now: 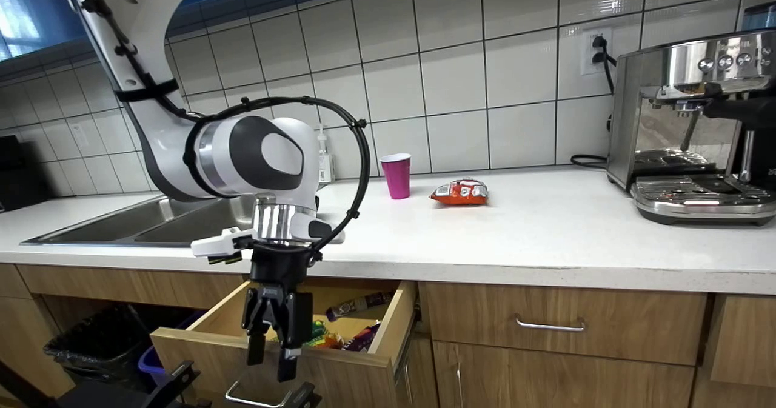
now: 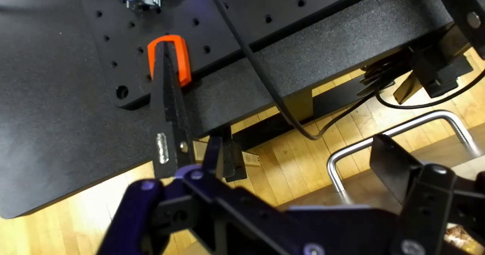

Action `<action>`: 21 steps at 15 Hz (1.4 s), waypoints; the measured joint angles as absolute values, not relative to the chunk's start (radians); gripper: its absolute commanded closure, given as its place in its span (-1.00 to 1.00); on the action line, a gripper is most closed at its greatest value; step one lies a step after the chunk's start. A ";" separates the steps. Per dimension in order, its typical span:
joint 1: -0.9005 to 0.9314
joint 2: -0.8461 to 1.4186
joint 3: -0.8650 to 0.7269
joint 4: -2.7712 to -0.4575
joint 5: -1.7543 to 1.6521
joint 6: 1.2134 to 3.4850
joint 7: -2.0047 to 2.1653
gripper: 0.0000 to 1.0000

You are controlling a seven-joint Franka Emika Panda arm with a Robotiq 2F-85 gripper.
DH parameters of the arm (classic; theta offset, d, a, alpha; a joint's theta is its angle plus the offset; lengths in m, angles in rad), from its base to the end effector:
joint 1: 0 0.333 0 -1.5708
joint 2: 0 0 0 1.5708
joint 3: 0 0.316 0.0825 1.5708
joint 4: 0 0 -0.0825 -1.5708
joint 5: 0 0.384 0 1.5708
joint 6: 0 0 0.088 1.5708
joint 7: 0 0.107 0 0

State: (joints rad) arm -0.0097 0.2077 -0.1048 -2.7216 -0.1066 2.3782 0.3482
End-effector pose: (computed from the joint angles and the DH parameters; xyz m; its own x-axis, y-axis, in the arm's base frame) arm 0.3240 -0.0420 0.1304 0.7968 -0.3690 -0.4786 -0.2977 -0.9288 0.2205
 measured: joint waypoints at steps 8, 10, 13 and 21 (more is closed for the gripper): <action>0.001 0.277 -0.105 -2.619 -0.107 2.381 0.345 -1.00; 0.004 0.289 -0.105 -2.594 -0.106 2.381 0.345 -1.00; 0.005 0.307 -0.104 -2.558 -0.106 2.382 0.345 -1.00; 0.014 0.349 -0.104 -2.473 -0.106 2.388 0.345 -1.00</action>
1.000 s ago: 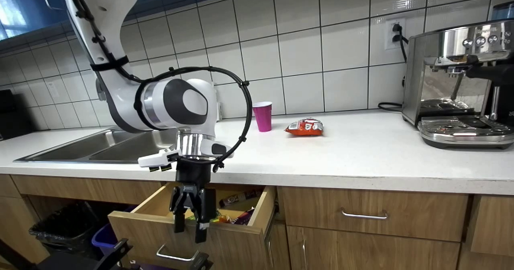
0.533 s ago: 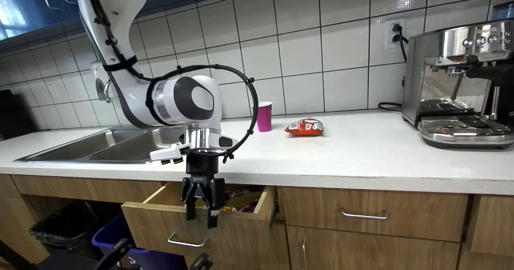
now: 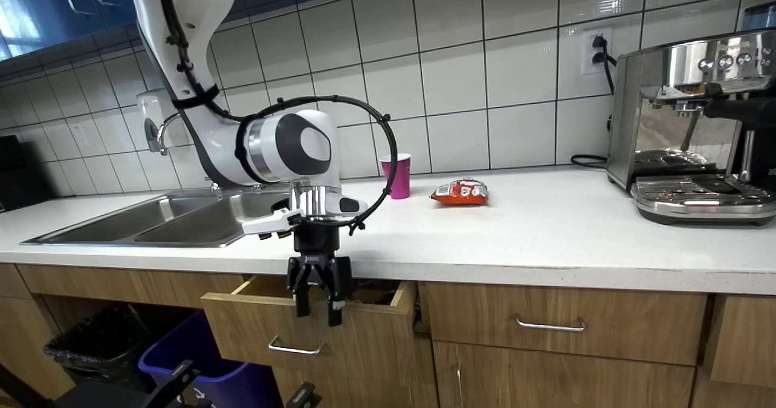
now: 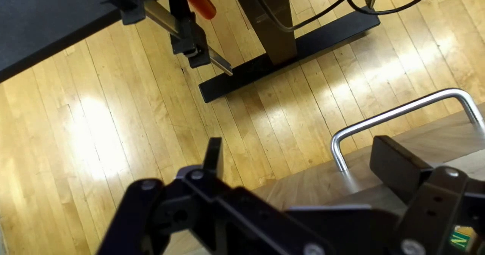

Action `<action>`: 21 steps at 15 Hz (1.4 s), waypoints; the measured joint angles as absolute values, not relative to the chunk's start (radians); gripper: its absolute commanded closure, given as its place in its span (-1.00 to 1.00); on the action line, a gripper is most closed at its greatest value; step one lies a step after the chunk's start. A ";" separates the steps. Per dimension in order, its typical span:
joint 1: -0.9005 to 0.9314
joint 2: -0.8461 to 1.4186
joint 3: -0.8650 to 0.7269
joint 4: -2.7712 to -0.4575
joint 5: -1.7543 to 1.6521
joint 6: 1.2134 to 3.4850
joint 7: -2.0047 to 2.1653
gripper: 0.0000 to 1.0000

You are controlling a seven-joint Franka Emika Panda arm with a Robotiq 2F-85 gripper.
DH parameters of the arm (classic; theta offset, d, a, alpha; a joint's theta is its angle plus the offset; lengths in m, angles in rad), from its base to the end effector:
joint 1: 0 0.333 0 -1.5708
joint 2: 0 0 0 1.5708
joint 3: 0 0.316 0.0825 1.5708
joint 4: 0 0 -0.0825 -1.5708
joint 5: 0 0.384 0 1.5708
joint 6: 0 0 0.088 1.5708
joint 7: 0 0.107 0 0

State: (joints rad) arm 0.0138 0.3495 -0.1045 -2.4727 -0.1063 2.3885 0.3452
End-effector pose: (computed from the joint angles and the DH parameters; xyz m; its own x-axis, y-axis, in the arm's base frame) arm 0.4177 -0.0436 0.1298 0.8584 -0.3508 -0.3742 -0.2910 -0.9339 0.2079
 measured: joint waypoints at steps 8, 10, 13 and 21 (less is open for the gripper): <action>0.044 0.377 -0.122 -2.449 -0.170 2.559 0.346 -1.00; 0.065 0.390 -0.144 -2.454 -0.209 2.630 0.348 -1.00; 0.097 0.419 -0.193 -2.476 -0.263 2.737 0.349 -1.00; 0.239 0.466 -0.353 -2.573 -0.263 3.069 0.352 -1.00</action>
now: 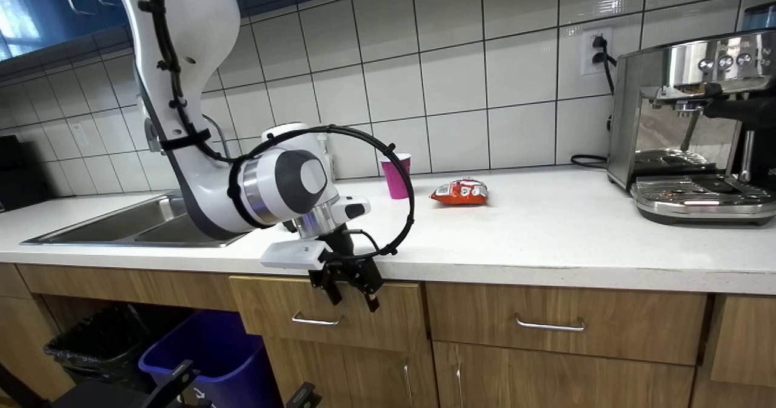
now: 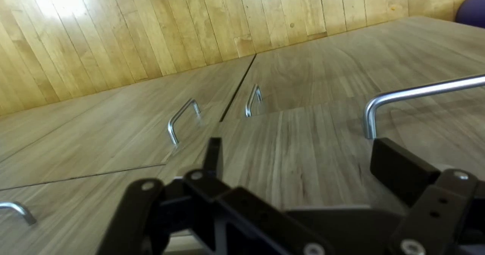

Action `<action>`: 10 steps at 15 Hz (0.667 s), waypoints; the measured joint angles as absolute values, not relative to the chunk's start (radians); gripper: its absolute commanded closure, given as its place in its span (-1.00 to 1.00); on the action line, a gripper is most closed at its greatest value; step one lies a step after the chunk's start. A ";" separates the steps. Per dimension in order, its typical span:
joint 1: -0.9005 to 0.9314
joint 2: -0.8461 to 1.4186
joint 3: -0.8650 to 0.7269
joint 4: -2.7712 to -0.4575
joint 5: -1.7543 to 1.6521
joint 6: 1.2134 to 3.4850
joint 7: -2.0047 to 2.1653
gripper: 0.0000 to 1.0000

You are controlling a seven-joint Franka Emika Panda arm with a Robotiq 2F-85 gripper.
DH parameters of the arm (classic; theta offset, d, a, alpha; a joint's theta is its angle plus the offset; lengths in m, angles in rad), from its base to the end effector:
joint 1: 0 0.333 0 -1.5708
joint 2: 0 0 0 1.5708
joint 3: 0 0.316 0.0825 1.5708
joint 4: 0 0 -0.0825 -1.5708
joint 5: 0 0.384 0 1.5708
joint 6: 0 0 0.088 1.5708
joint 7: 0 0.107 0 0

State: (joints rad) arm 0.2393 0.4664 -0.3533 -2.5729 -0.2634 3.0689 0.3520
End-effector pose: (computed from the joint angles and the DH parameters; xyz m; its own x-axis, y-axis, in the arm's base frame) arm 0.4287 -0.0479 0.1102 0.9850 -0.1570 0.0718 -0.1672 -0.9714 0.1685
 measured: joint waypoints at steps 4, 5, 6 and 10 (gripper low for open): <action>0.388 0.514 -0.456 -2.638 -0.123 3.261 0.330 -1.00; 0.407 0.521 -0.458 -2.648 -0.068 3.287 0.313 -1.00; 0.415 0.523 -0.452 -2.653 -0.021 3.294 0.293 -1.00; 0.348 0.493 -0.362 -2.652 0.043 3.251 0.248 -1.00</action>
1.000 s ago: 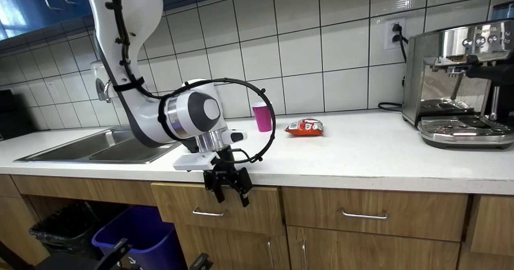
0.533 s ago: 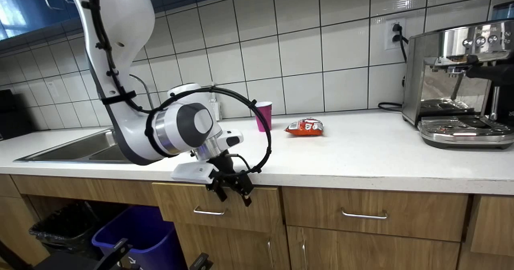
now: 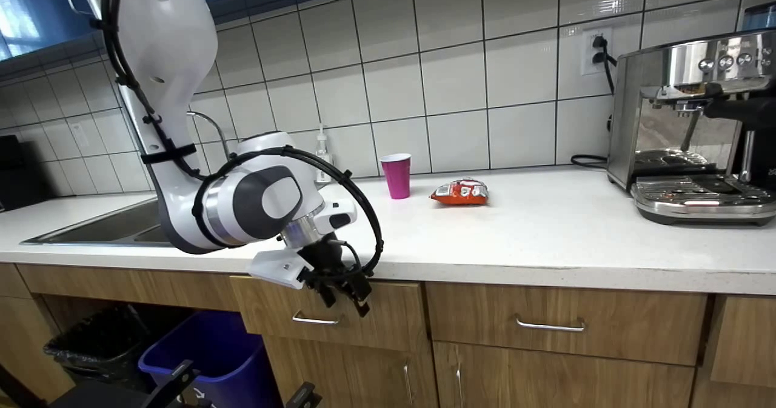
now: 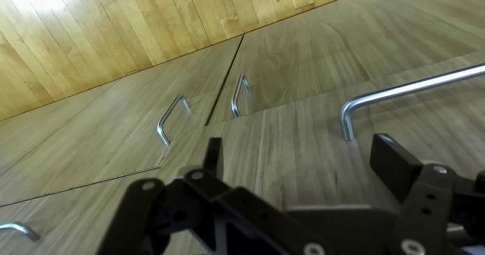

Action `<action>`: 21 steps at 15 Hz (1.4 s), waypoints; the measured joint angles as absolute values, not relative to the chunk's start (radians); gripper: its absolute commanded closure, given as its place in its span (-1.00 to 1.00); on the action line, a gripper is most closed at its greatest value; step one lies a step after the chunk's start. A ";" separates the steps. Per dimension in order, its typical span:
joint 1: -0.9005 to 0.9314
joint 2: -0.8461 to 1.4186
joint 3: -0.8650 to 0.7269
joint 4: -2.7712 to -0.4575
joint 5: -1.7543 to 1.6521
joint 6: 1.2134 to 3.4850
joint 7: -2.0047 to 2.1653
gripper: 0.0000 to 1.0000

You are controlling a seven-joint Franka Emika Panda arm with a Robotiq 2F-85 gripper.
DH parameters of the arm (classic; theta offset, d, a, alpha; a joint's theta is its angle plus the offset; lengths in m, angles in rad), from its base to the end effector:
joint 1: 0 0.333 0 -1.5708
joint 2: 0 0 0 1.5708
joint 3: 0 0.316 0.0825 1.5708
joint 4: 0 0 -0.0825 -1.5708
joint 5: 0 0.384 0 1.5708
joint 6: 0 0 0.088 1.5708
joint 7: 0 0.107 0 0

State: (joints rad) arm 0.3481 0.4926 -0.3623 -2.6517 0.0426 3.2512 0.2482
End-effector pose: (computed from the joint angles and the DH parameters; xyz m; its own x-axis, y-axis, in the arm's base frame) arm 0.4099 -0.0323 0.1063 0.9557 -0.2362 0.1757 -0.2599 -0.9572 0.1271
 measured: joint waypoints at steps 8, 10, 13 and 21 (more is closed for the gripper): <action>0.192 0.311 -0.184 -2.704 0.043 3.167 0.208 -1.00; 0.157 0.248 -0.145 -2.727 0.043 3.137 0.205 -1.00; 0.107 0.151 -0.086 -2.753 0.047 3.062 0.202 -1.00; 0.077 -0.020 -0.026 -2.782 0.126 2.937 0.149 -1.00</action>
